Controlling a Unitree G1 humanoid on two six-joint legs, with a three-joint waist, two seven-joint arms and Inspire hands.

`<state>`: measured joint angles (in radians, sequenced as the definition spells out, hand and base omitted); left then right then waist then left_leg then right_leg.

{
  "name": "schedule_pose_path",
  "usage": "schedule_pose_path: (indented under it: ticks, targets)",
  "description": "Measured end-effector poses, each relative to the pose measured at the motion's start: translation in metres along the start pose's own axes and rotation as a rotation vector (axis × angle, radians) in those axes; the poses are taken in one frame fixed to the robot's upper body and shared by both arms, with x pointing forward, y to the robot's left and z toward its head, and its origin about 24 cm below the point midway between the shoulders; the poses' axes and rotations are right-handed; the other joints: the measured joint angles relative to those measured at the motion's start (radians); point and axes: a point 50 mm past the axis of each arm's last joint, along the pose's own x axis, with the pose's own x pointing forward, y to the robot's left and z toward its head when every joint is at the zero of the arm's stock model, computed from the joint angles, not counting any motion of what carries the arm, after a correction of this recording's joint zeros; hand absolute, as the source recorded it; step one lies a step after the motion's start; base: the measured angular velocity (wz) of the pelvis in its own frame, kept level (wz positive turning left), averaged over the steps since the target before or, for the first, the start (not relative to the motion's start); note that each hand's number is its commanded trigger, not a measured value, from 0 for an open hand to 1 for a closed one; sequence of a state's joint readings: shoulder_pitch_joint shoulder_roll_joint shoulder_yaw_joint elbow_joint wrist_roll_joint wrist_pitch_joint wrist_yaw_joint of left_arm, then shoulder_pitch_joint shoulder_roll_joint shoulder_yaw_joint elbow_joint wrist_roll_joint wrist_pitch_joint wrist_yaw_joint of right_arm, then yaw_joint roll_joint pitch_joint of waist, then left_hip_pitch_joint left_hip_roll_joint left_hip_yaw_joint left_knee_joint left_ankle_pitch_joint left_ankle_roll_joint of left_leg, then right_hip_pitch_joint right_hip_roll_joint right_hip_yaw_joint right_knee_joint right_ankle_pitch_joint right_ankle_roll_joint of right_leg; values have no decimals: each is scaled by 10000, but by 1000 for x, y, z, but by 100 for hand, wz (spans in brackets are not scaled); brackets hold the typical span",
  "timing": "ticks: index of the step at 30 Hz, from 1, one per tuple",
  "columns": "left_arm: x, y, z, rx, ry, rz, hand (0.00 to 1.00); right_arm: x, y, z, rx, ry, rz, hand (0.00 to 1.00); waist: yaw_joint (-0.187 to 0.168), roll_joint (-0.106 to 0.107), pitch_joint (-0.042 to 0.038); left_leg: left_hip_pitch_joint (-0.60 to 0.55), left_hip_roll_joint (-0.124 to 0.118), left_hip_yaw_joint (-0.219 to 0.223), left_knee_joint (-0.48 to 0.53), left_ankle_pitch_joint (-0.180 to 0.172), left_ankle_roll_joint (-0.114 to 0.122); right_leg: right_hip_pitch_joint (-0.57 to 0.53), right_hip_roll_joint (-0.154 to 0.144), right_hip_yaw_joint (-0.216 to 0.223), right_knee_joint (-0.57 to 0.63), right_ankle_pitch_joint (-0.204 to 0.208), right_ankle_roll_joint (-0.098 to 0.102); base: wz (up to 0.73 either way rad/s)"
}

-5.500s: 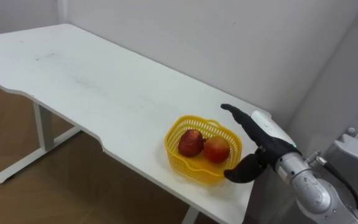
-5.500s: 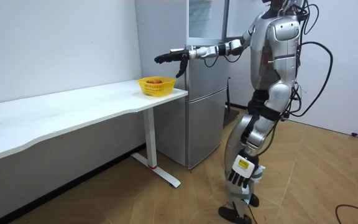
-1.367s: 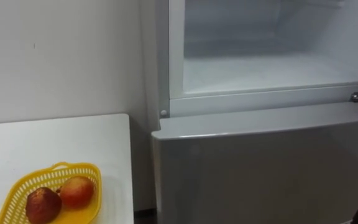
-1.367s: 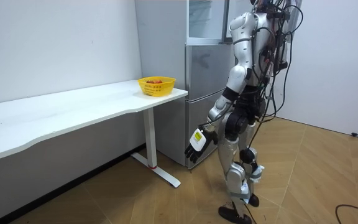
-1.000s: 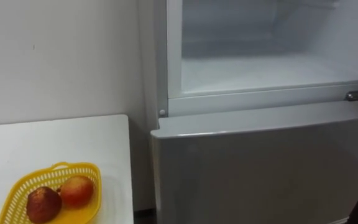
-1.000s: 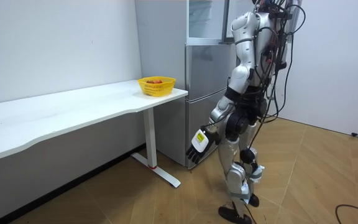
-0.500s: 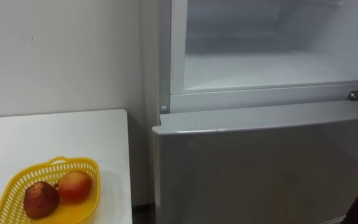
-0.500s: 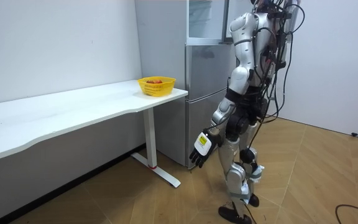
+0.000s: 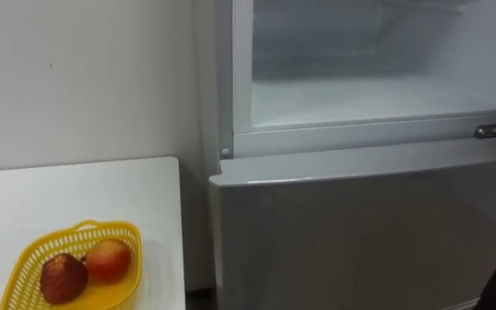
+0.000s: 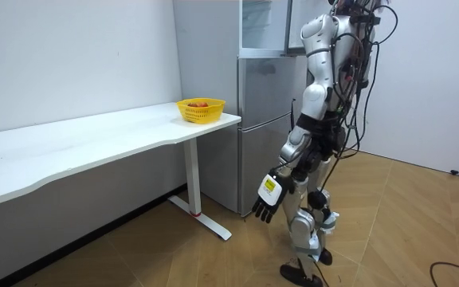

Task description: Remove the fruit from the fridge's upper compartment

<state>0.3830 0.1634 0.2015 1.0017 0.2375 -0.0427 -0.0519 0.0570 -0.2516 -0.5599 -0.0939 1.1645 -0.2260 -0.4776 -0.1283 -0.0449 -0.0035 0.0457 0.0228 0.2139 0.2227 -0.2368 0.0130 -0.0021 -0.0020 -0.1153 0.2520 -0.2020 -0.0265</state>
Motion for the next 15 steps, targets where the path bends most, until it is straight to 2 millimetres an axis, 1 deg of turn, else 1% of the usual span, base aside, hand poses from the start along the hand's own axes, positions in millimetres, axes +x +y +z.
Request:
schedule_pose_path:
  ticks: [3, 7, 9, 10, 13, 15]
  targets:
    - [0, 0, 0, 8, -3, -34, 0, 1, 6, -1, -381, -172, 283, 0, -6, 15, 7, 0, 0, 0, 5, 0, 0, -46, -2, 4, 57, -13, -7, 0]
    - [0, 0, 0, 8, 18, -83, 0, 1, 21, 3, -677, -621, 1063, 0, -31, -21, 17, -2, 0, -87, 8, 0, 0, -150, -5, -13, 79, -48, -30, 3]
    - [0, -1, 0, 38, 25, -96, 0, 1, 26, 7, -905, -862, 1359, 0, -48, -60, 34, -8, -3, -158, 21, 1, -1, -127, -28, -101, 74, -58, -38, 9]
    - [0, -1, 0, 127, 7, -131, 0, 2, 29, 10, -999, -946, 1483, 0, -65, -101, 45, -6, -11, -222, 37, 1, -1, -100, -102, -173, 68, -68, -40, 13]
    - [1, -3, 2, 270, -37, -215, 0, 4, 33, 14, -1320, -1171, 1709, 0, -44, -200, 64, 16, -12, -277, 80, 0, -1, 1, -105, -245, 1, -78, -37, 9]
    - [1, -3, 2, 290, -34, -205, 0, 4, 34, 15, -1480, -1268, 1769, 0, -18, -259, 55, 27, -11, -295, 95, 0, -1, 81, -94, -258, -84, -77, -38, 7]
